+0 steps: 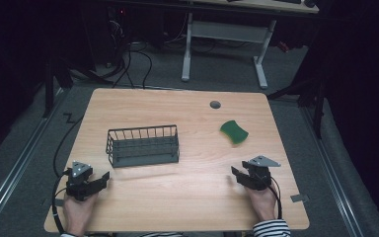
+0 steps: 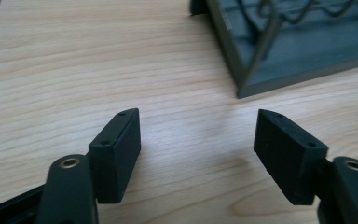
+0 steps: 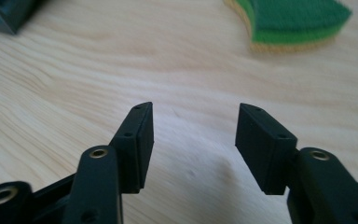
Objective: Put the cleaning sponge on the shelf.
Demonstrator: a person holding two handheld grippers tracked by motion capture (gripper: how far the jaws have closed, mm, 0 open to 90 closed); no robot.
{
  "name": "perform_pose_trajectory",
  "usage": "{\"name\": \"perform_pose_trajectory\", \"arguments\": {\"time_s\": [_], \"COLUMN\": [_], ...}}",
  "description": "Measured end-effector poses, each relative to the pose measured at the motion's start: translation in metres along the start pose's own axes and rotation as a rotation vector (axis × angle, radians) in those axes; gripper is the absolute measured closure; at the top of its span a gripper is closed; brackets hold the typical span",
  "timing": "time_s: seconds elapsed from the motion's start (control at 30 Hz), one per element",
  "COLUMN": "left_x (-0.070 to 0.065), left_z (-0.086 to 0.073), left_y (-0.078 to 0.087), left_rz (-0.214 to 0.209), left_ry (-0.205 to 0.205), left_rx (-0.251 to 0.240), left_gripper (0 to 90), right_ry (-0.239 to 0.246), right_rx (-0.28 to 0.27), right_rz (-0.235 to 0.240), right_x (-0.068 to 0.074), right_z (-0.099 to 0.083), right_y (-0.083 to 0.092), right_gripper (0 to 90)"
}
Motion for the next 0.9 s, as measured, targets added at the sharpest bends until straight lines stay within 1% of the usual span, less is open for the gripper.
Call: {"name": "perform_pose_trajectory", "arguments": {"time_s": [0.03,0.1,0.13,0.2,0.27,0.3,0.4,0.47,0.53,0.67,0.83,0.9], "left_x": [-0.001,-0.005,-0.008,-0.011,-0.013,-0.014,-0.016,-0.018,-0.019,-0.02,-0.021,-0.022], "left_z": [0.001,0.005,0.006,0.009,0.012,0.014,0.019,0.022,0.024,0.027,0.033,0.035], "left_y": [0.0,0.002,0.002,0.004,0.004,0.004,0.004,0.004,0.004,0.004,0.001,-0.001], "left_rz": [-0.005,-0.015,-0.017,-0.026,-0.034,-0.03,-0.03,-0.033,-0.031,-0.042,-0.033,-0.031], "left_ry": [0.001,-0.017,-0.019,-0.022,-0.018,-0.016,-0.017,-0.019,-0.022,-0.008,-0.02,-0.024], "left_rx": [-0.006,-0.006,-0.01,-0.017,-0.017,-0.014,-0.005,-0.004,-0.003,-0.009,0.002,0.008], "left_gripper": [34.5,35.6,35.9,36.4,36.8,36.8,38.3,39.8,41.1,43.8,47.4,48.3], "right_ry": [0.004,0.008,0.009,0.028,0.042,0.049,0.046,0.045,0.056,0.086,0.117,0.122], "right_rx": [-0.008,-0.02,-0.022,-0.027,-0.022,-0.021,-0.016,-0.015,-0.018,-0.019,-0.009,-0.008], "right_rz": [0.011,0.035,0.054,0.078,0.102,0.116,0.164,0.183,0.199,0.235,0.271,0.285], "right_x": [0.003,0.009,0.014,0.021,0.028,0.031,0.04,0.046,0.053,0.068,0.088,0.095], "right_z": [0.003,0.007,0.011,0.017,0.023,0.026,0.036,0.042,0.048,0.062,0.076,0.079], "right_y": [0.001,0.001,0.001,0.0,-0.001,-0.002,-0.006,-0.008,-0.012,-0.02,-0.034,-0.039], "right_gripper": [48.9,50.3,51.0,51.9,52.7,52.9,53.0,53.1,53.7,57.1,60.0,60.7]}}
Point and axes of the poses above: each handheld gripper's, and its own axes: y roughly backward along the jaws, z roughly out of its top, x roughly to its left, the point moved 1 cm from there along -y, roughly forward along the jaws, and after that the axes turned 4 degrees about -z, right-handed, at the moved point
